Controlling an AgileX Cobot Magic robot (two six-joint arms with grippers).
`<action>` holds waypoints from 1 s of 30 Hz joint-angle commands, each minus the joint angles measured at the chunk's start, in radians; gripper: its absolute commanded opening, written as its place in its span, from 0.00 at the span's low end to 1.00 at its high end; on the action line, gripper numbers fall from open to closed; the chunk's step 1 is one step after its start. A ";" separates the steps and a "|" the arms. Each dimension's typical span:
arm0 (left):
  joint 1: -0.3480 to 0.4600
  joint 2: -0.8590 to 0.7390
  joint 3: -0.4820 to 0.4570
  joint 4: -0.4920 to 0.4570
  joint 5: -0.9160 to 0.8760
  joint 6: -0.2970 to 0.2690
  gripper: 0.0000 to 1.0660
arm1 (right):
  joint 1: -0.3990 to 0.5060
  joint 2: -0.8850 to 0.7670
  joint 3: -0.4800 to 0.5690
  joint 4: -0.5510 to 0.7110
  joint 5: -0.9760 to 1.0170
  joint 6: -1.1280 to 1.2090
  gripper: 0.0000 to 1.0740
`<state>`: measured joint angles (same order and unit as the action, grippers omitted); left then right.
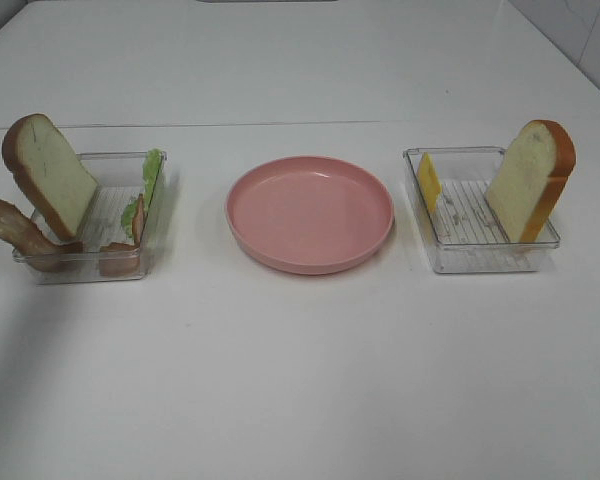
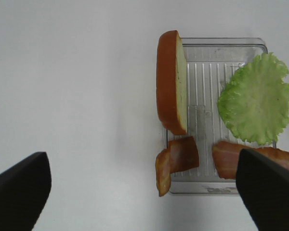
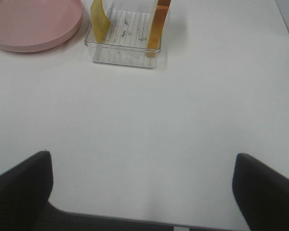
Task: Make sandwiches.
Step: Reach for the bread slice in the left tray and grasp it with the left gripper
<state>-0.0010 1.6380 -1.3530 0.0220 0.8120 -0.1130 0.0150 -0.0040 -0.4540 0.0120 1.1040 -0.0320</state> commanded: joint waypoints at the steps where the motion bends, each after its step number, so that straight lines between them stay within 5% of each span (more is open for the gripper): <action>1: 0.002 0.066 -0.038 -0.006 0.002 0.004 0.90 | -0.004 -0.035 0.001 0.005 -0.002 0.002 0.92; 13: 0.002 0.382 -0.252 -0.138 -0.017 0.095 0.90 | -0.004 -0.035 0.001 0.005 -0.002 0.002 0.92; 20: 0.002 0.476 -0.317 -0.153 -0.010 0.094 0.89 | -0.004 -0.035 0.001 0.005 -0.002 0.002 0.92; 25: 0.002 0.503 -0.318 -0.155 -0.034 0.086 0.70 | -0.004 -0.035 0.001 0.005 -0.002 0.002 0.92; 26: 0.002 0.506 -0.318 -0.155 -0.040 0.086 0.57 | -0.004 -0.035 0.001 0.005 -0.002 0.002 0.92; 28: 0.002 0.506 -0.318 -0.155 -0.043 0.083 0.49 | -0.004 -0.035 0.001 0.005 -0.002 0.002 0.92; 29: 0.002 0.506 -0.318 -0.155 -0.055 0.058 0.30 | -0.004 -0.035 0.001 0.005 -0.002 0.002 0.92; 30: 0.002 0.506 -0.318 -0.155 -0.055 0.058 0.30 | -0.004 -0.035 0.001 0.005 -0.002 0.002 0.92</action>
<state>-0.0010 2.1410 -1.6640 -0.1290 0.7790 -0.0360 0.0150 -0.0040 -0.4540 0.0120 1.1040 -0.0320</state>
